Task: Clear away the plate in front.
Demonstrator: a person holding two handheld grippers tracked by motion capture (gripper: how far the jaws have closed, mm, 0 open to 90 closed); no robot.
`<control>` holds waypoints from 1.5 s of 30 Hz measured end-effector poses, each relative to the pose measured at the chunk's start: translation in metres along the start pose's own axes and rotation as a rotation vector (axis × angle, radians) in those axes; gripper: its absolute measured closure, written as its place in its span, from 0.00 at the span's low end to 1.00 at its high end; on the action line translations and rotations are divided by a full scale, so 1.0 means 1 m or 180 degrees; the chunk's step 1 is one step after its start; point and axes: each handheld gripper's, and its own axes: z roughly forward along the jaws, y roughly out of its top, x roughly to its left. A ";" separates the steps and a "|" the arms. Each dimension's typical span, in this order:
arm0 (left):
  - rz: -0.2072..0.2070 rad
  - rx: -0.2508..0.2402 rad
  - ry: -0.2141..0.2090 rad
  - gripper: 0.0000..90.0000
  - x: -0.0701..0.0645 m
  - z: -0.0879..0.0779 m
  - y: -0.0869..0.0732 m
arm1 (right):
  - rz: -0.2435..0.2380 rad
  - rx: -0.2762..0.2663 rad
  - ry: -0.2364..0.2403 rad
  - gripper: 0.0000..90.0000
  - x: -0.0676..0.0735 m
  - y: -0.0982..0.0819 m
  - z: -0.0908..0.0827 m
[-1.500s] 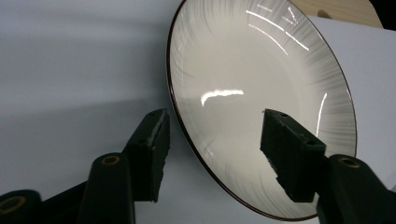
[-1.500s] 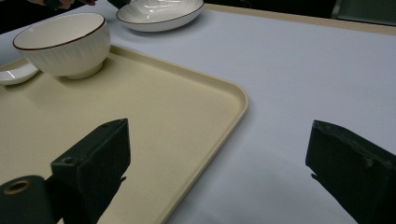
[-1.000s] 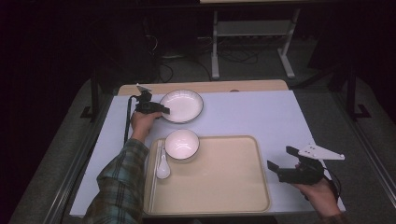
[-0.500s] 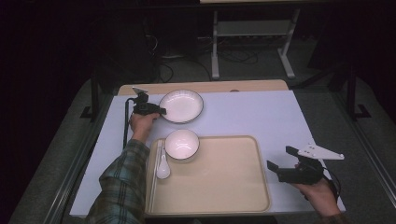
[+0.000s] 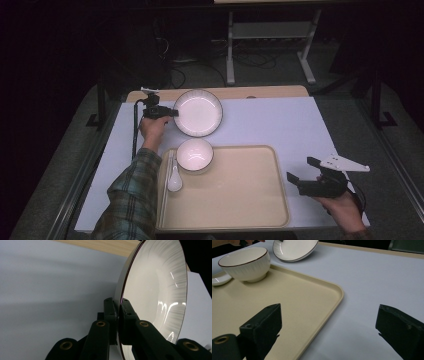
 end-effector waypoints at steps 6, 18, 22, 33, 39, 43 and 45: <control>0.0202 -0.0003 0.0079 0.95 -0.009 -0.006 0.007 | -0.0005 -0.0004 0.0006 0.07 0.000 0.000 0.001; 0.0538 0.0033 -0.0129 0.95 -0.046 -0.021 0.028 | -0.0008 -0.0006 0.0019 0.07 0.000 0.001 0.002; 0.0711 0.0144 -0.0272 0.95 -0.068 -0.022 0.032 | -0.0004 -0.0009 0.0021 0.07 -0.001 0.001 0.001; 0.1182 0.0558 -0.0720 0.95 -0.128 -0.013 0.024 | -0.0006 -0.0022 0.0028 0.07 0.000 0.001 0.000; 0.1348 0.0785 -0.0826 0.95 -0.148 -0.004 0.007 | -0.0010 -0.0022 0.0036 0.07 0.000 0.001 0.000; 0.1445 0.0904 -0.0837 0.95 -0.158 0.001 -0.007 | -0.0012 -0.0034 0.0047 0.07 0.001 0.002 0.000; 0.1500 0.0959 -0.0859 0.95 -0.161 0.003 -0.015 | -0.0015 -0.0039 0.0054 0.07 0.001 0.002 0.000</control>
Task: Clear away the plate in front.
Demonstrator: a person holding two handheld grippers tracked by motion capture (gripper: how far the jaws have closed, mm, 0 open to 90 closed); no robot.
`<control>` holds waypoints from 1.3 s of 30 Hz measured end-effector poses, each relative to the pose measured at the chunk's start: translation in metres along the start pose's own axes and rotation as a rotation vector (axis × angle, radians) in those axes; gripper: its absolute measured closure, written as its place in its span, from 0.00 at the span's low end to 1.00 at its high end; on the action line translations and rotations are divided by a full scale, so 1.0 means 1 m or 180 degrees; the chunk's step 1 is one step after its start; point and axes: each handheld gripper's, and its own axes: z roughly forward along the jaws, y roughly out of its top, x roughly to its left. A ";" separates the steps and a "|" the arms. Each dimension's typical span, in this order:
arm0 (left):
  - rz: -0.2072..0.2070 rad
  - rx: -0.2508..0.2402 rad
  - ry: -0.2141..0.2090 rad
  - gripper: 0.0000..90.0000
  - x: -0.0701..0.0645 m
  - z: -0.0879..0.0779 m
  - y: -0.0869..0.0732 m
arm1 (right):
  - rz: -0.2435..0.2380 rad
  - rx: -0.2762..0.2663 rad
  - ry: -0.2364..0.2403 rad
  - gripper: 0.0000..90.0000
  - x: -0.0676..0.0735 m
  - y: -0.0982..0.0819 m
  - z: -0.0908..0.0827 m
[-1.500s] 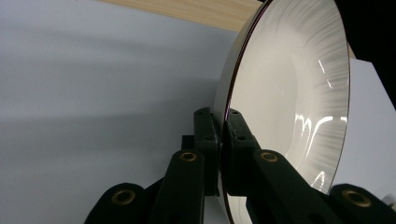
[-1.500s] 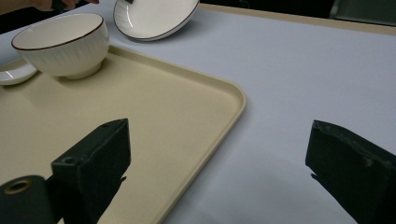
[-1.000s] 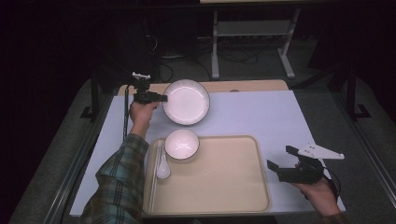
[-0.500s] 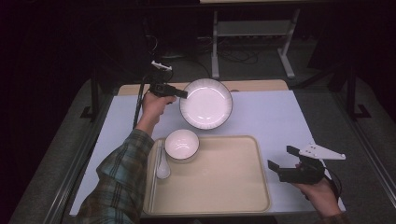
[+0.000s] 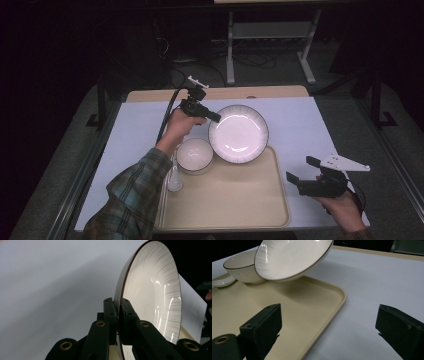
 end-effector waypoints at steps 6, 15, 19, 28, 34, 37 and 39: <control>0.0038 0.0142 -0.0159 0.95 -0.012 0.015 -0.015 | 0.0000 0.0002 0.0006 0.07 0.001 0.000 0.001; 0.0164 0.0401 -0.0238 0.95 -0.030 0.031 -0.028 | -0.0010 0.0015 0.0016 0.07 0.002 0.000 0.002; 0.0222 0.0501 -0.0267 0.95 -0.035 0.037 -0.031 | -0.0008 0.0011 0.0017 0.07 0.002 0.000 0.002; 0.0265 0.0668 -0.0177 0.95 -0.035 0.053 -0.031 | -0.0005 0.0011 0.0019 0.07 0.002 0.001 0.002; 0.0259 0.0770 -0.0144 0.95 -0.033 0.061 -0.024 | -0.0014 0.0016 0.0021 0.07 0.001 0.001 0.002; 0.0299 0.0869 -0.0052 0.94 -0.035 0.066 -0.020 | -0.0007 0.0014 0.0020 0.07 0.001 0.001 0.002; 0.0361 0.0950 0.0037 0.92 -0.035 0.071 -0.019 | -0.0006 0.0014 0.0021 0.07 0.001 0.001 0.002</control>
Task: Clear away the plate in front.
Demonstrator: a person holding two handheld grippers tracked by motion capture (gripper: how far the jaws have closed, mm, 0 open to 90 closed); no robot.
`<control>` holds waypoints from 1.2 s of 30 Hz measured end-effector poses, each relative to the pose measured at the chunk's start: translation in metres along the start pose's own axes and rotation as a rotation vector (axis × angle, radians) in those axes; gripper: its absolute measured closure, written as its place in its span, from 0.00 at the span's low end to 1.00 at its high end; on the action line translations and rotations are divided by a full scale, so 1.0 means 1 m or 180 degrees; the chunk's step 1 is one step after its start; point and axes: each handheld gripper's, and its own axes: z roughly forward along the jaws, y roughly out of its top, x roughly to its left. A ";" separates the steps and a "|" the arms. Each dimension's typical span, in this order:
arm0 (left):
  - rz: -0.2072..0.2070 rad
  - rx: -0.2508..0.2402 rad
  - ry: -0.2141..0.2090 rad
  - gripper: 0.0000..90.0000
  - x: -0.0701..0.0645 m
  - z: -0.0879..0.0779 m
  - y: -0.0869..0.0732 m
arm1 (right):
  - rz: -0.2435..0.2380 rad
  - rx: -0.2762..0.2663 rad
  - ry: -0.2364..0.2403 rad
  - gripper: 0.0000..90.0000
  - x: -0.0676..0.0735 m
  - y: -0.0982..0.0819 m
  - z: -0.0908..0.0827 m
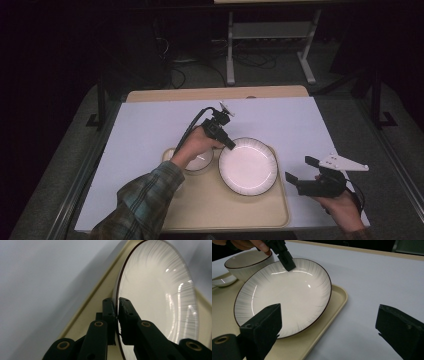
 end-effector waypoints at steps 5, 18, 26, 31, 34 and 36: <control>0.0069 0.0098 0.0124 0.90 0.000 0.007 0.004 | -0.0002 -0.0003 0.0000 0.07 0.000 0.000 -0.001; 0.0134 0.0190 0.0218 0.84 0.005 0.020 0.006 | 0.0002 -0.0006 0.0001 0.07 -0.001 0.000 -0.001; 0.0223 -0.0251 0.0147 0.63 0.003 -0.010 0.003 | 0.0004 -0.0004 -0.0002 0.07 -0.002 -0.001 -0.001; 0.0307 -0.0626 0.0120 0.51 -0.001 -0.038 -0.008 | -0.0001 0.0001 0.0002 0.07 -0.001 -0.001 -0.001; 0.0361 -0.0796 0.0184 0.45 -0.004 -0.051 -0.018 | -0.0005 0.0001 0.0000 0.07 -0.001 -0.001 -0.001; 0.0369 -0.0931 0.0210 0.41 -0.005 -0.059 -0.026 | -0.0003 0.0005 -0.0002 0.07 -0.001 -0.001 -0.001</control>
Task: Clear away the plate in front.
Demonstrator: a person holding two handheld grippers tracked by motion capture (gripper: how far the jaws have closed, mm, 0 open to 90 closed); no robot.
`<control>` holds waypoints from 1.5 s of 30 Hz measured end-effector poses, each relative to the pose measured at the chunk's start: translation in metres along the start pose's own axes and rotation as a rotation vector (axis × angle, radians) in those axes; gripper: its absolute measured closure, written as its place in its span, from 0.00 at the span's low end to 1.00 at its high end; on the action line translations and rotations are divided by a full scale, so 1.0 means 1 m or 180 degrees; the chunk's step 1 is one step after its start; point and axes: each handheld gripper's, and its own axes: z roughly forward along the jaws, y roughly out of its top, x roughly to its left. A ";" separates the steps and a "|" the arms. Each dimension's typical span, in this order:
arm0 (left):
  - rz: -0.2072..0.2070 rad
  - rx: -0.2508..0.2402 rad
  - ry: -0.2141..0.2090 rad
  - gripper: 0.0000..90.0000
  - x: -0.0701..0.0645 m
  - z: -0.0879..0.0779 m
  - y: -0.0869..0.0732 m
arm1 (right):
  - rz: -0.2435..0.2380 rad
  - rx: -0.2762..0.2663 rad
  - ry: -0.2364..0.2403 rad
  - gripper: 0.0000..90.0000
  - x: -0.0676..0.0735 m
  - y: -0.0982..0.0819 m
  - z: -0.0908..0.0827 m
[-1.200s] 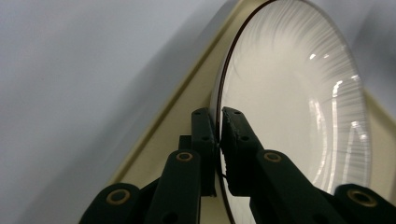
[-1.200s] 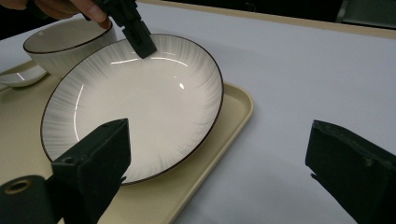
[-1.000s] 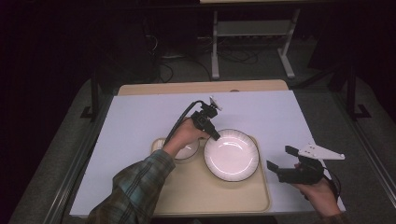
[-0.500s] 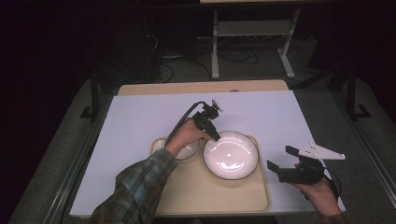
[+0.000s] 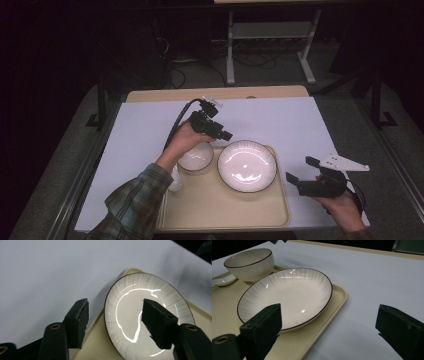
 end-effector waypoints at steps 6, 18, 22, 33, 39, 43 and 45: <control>0.0006 -0.0347 0.0107 0.32 -0.004 -0.032 -0.024 | -0.0007 0.0010 -0.0001 0.07 0.001 0.000 0.000; -0.0076 -0.1019 0.0404 0.19 -0.012 -0.085 -0.100 | -0.0024 0.0031 0.0010 0.07 0.003 0.000 0.002; -0.0068 -0.1135 0.0508 0.19 -0.018 -0.096 -0.124 | -0.0026 0.0032 0.0012 0.07 0.003 0.000 0.002; -0.0071 -0.1304 0.0743 0.18 -0.034 -0.111 -0.184 | -0.0025 0.0031 0.0008 0.07 0.004 0.000 0.002; -0.0134 -0.1319 0.0843 0.18 -0.041 -0.116 -0.211 | -0.0033 0.0030 0.0003 0.07 0.004 0.000 0.001; -0.0136 -0.1276 0.0892 0.18 -0.046 -0.117 -0.223 | -0.0041 0.0036 -0.0001 0.07 0.004 -0.001 0.001; -0.0083 -0.1220 0.0939 0.18 -0.045 -0.117 -0.225 | -0.0040 0.0039 -0.0003 0.07 0.004 -0.001 0.001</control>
